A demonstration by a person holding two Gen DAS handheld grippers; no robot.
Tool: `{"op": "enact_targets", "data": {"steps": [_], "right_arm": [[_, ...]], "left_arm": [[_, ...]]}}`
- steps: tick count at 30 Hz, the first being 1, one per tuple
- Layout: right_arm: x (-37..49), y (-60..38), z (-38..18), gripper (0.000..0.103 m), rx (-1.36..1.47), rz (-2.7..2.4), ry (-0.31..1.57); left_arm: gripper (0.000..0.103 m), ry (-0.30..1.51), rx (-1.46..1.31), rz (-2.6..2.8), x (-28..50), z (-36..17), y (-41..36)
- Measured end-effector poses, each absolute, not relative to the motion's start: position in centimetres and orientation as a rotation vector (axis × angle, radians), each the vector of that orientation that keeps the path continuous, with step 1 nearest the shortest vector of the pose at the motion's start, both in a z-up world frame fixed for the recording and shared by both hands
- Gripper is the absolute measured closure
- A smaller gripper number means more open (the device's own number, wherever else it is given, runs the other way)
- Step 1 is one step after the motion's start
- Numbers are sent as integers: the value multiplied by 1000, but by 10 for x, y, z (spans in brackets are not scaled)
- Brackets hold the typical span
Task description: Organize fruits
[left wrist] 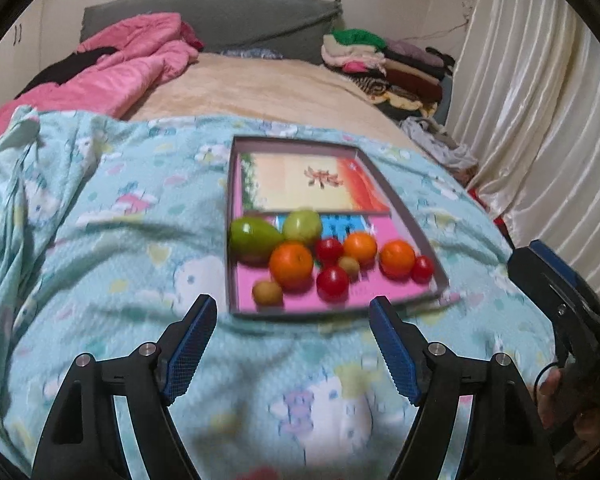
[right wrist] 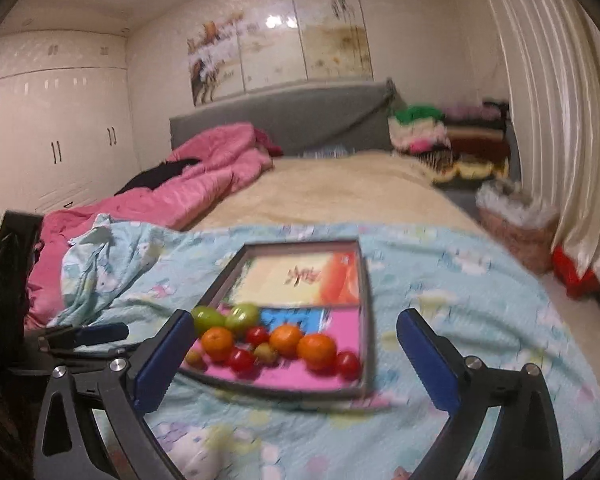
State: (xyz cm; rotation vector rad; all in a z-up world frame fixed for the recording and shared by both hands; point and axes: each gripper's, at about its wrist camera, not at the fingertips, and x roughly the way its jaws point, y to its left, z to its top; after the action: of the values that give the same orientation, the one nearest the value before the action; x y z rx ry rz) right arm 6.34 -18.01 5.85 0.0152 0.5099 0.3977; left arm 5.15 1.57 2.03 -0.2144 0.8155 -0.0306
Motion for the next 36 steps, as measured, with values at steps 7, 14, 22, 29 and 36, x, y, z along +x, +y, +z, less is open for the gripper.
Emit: {"op": "enact_targets", "data": {"steps": [7, 14, 22, 29, 36], "right_arm": [[32, -177, 44, 1, -6, 403, 638], [10, -166, 36, 1, -83, 417, 621], [13, -170, 32, 1, -63, 419, 630], [14, -174, 30, 1, -35, 421, 631], [16, -173, 29, 1, -54, 421, 634]], "left_arm": [[24, 892, -228, -12, 12, 8, 10], [24, 900, -212, 30, 1, 2, 8], [24, 893, -190, 46, 2, 0, 5], [23, 877, -176, 21, 3, 1, 1], [23, 863, -169, 20, 3, 3, 1]]}}
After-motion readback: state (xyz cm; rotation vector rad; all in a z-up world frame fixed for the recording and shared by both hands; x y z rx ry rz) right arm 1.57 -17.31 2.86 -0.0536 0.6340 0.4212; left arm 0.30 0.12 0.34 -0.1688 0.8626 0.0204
